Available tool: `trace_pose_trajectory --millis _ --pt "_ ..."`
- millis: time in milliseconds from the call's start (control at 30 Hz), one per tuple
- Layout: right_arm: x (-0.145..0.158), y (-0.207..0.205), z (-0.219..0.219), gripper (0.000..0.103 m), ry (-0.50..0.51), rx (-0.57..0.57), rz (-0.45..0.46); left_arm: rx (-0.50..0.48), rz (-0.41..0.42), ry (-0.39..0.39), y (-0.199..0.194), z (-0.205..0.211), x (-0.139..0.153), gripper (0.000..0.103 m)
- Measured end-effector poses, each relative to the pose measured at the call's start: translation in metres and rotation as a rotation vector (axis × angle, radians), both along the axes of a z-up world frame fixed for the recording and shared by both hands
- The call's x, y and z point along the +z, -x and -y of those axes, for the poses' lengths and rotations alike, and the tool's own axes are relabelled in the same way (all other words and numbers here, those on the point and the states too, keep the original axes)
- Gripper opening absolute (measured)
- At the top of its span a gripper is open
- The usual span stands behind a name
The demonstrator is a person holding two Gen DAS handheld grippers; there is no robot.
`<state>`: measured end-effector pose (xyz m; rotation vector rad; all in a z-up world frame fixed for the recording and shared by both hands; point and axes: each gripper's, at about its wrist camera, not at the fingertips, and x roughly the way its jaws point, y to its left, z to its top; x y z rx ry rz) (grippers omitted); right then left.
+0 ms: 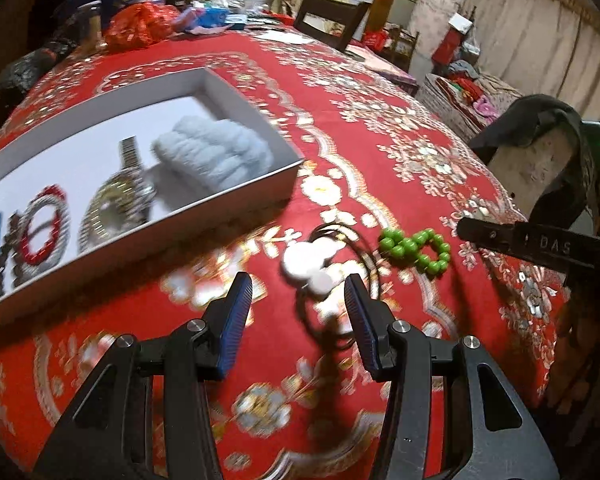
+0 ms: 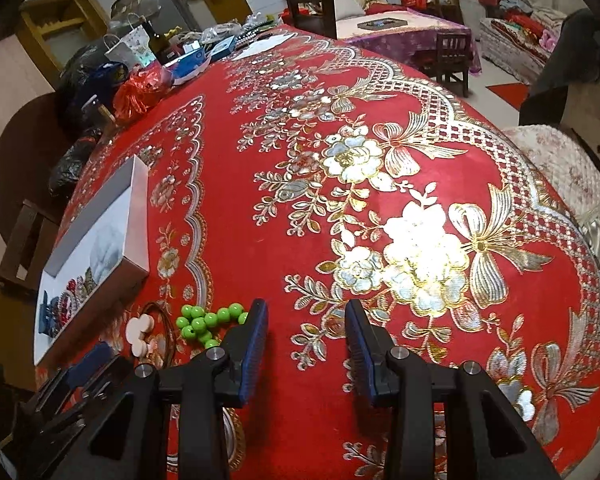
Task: Organize jewelry
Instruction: 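Withdraw both open tools from the tray toward the remaining jewelry, then grasp the black hair tie with the left tool while the right tool grasps the green bracelet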
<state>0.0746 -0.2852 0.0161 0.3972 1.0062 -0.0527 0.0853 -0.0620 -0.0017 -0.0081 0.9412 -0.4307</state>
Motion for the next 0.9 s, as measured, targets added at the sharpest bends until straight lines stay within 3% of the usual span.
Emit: trace_pose_trajectory --millis 167,300,333,533,733,900 --pt "-0.002 -0.003 -0.002 0.038 -0.006 0.004 0.002 -0.021 0.020 -0.058 -0.009 0.018 -0.005 0.047" --pt "-0.002 -0.003 -0.002 0.038 -0.011 0.009 0.005 -0.059 0.075 -0.160 -0.005 0.031 -0.008 0.043" --pt "-0.001 -0.003 -0.004 0.038 -0.009 0.018 0.004 -0.077 0.088 -0.153 -0.001 0.032 -0.008 0.029" --pt "0.000 -0.005 -0.033 0.038 0.041 0.159 0.007 -0.043 0.081 -0.124 0.007 0.012 -0.007 0.029" --pt "-0.004 -0.008 -0.060 0.044 0.178 0.247 0.010 -0.001 0.067 -0.091 0.021 -0.013 -0.007 0.029" --pt "0.009 -0.001 -0.066 0.044 0.163 0.284 0.079 0.023 0.050 -0.056 0.022 -0.021 -0.008 0.029"
